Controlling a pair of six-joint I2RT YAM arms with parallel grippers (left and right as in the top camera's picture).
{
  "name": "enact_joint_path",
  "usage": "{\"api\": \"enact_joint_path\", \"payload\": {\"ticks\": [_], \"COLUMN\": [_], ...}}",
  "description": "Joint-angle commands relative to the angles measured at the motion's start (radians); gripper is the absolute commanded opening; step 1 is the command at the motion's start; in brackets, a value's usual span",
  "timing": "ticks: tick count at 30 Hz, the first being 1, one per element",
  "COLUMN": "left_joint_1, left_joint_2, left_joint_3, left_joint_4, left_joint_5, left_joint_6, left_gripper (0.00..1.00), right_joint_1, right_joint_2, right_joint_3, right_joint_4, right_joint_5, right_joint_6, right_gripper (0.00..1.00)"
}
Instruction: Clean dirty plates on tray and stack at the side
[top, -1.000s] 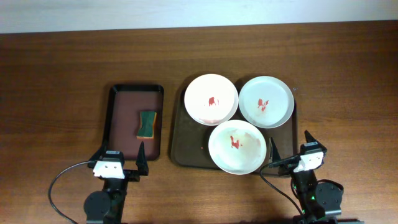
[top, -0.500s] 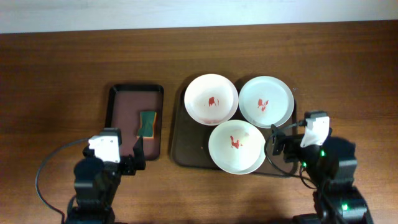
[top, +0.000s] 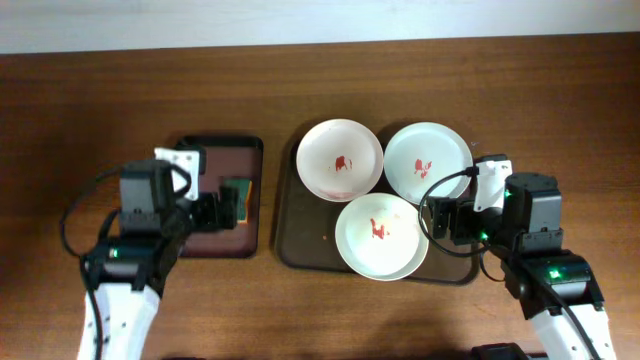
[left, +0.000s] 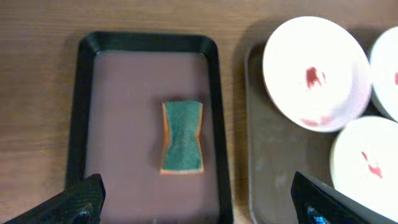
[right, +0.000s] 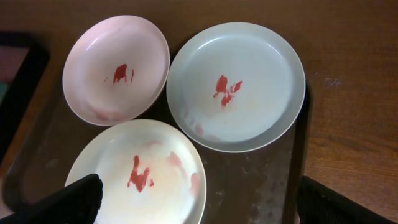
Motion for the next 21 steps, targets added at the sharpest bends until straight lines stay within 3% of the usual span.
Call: {"api": "enact_joint_path", "payload": {"ticks": [1,3,7,8,10,14,18,19,21], "left_joint_1": [0.000,-0.038,-0.090,-0.095,-0.095,-0.099,-0.099,-0.099,-0.099], "left_joint_2": [0.172,0.296,0.485,0.555,0.618,0.693,0.710,0.720,0.741], "left_joint_3": [0.122,0.129,0.129,0.129,0.129,0.129,0.128,0.128,0.127], "left_joint_4": [0.003,0.038,0.096,0.117,0.132,0.150,0.171,0.170,0.157], "left_joint_5": [-0.100,-0.141,-0.149,-0.150,-0.148,-0.146,-0.146,-0.146,-0.145], "left_joint_6": [-0.006,-0.006,-0.041,-0.040,-0.040,-0.040,-0.040,-0.040,-0.040], "left_gripper": [0.89,0.80,0.77,0.70,0.61,0.55,0.28,0.14,0.08], "right_joint_1": [0.008,0.008,0.008,0.008,0.008,0.008,0.008,0.008,0.008], "right_joint_2": [0.027,0.043,0.043,0.043,0.043,0.043,0.043,0.043,0.043], "right_joint_3": [0.026,0.026,0.026,0.026,0.026,0.026,0.026,0.026,0.025], "right_joint_4": [-0.001,-0.002,-0.002,-0.002,-0.002,-0.002,-0.005,-0.008,-0.025], "right_joint_5": [-0.010,-0.010,-0.010,-0.010,-0.010,-0.010,-0.010,-0.010,-0.014], "right_joint_6": [0.005,0.005,0.005,0.005,0.005,0.005,0.005,0.005,0.005], "right_gripper": [0.99,0.98,0.97,0.97,0.96,0.94,0.91,0.90,0.90]}}
